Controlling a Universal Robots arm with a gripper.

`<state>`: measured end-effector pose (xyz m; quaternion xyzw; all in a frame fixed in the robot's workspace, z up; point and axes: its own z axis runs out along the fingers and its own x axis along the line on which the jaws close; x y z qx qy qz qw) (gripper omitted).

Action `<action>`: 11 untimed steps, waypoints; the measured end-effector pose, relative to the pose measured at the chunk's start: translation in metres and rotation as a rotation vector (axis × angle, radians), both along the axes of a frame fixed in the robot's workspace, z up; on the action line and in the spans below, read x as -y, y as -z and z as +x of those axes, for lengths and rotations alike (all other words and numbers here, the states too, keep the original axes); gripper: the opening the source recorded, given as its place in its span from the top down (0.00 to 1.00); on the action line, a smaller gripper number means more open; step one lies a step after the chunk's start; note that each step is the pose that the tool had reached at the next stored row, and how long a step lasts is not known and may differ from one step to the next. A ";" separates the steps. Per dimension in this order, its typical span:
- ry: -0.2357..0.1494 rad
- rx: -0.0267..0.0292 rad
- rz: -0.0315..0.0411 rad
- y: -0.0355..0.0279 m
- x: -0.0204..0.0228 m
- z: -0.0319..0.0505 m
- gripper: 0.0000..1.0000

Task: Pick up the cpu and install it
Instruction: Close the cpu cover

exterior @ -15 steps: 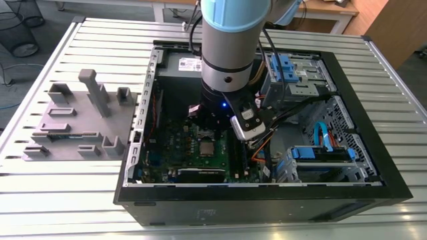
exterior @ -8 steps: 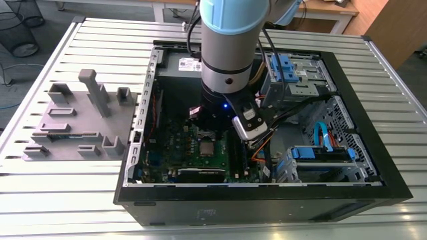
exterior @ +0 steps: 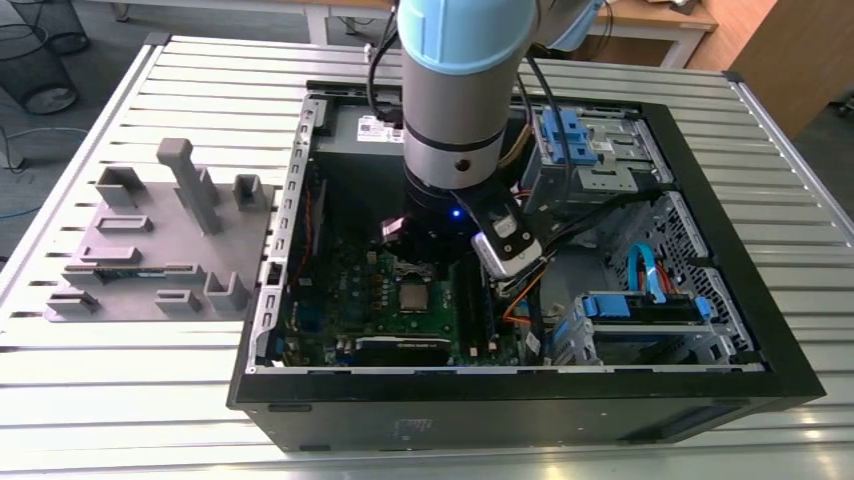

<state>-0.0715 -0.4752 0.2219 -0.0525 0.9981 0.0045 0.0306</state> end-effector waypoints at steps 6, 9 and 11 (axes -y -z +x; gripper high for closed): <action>-0.003 0.0000 0.0001 0.0021 -0.0024 0.0067 0.89; -0.003 0.0000 0.0001 0.0041 -0.0081 0.0067 0.89; -0.003 0.0001 0.0001 0.0058 -0.0116 0.0068 0.89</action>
